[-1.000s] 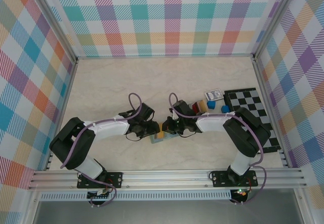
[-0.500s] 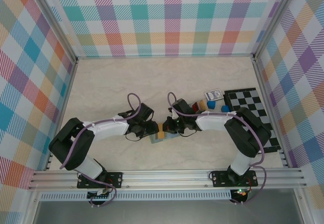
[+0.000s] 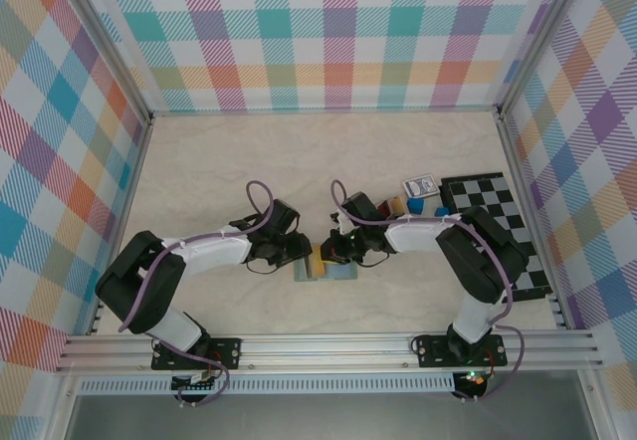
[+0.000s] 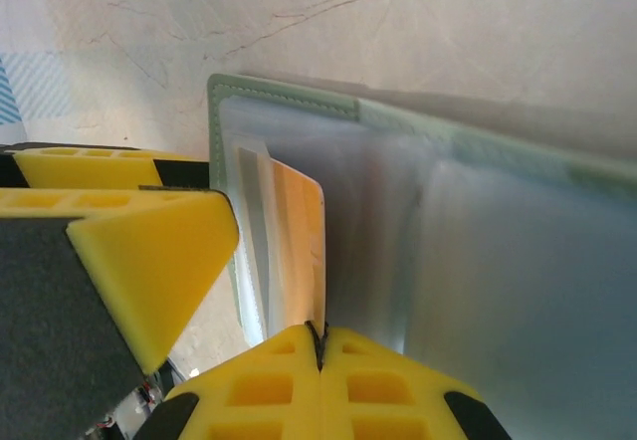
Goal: Put the credit cards into the card holder
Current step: Insert the credit card into the card slot.
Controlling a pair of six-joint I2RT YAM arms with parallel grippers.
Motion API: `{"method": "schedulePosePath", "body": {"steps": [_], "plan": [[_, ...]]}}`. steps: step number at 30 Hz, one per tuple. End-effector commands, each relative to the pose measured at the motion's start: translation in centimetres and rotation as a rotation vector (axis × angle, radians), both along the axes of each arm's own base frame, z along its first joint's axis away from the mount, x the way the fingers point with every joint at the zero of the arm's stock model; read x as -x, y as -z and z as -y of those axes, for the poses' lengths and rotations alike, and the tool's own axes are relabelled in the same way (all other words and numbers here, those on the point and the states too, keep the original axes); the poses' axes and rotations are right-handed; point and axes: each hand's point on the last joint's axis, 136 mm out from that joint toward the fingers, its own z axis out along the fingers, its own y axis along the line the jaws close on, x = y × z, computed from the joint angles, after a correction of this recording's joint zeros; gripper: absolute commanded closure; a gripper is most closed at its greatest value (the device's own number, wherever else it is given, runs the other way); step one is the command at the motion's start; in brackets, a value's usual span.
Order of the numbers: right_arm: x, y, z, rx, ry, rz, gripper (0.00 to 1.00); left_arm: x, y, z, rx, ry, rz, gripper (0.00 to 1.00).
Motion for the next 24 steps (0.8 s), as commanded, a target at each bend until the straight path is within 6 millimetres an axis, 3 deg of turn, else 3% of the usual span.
{"method": "schedulePosePath", "body": {"steps": [1, 10, 13, 17, 22, 24], "plan": [[0.1, -0.1, -1.1, -0.037, -0.042, -0.013, 0.96, -0.8, -0.6, 1.3, 0.049, 0.032, 0.011, 0.56], [-0.1, 0.0, -0.5, 0.009, -0.008, -0.004, 0.88, -0.8, -1.0, 0.6, 0.024, 0.012, 0.022, 0.55], [-0.2, -0.5, 0.6, 0.064, 0.009, 0.022, 0.79, -0.8, -1.5, 0.0, 0.000, 0.008, 0.039, 0.53], [-0.2, -1.4, 1.8, 0.119, 0.021, 0.056, 0.60, -0.8, -2.3, -0.8, -0.028, 0.001, 0.064, 0.49], [-0.5, -3.5, 3.2, 0.165, 0.039, 0.123, 0.57, -0.7, -3.5, -1.0, -0.032, 0.009, 0.078, 0.47], [-1.2, -4.8, 4.7, 0.242, 0.070, 0.177, 0.56, -1.0, -4.5, -0.5, -0.011, 0.023, 0.098, 0.46]]}}
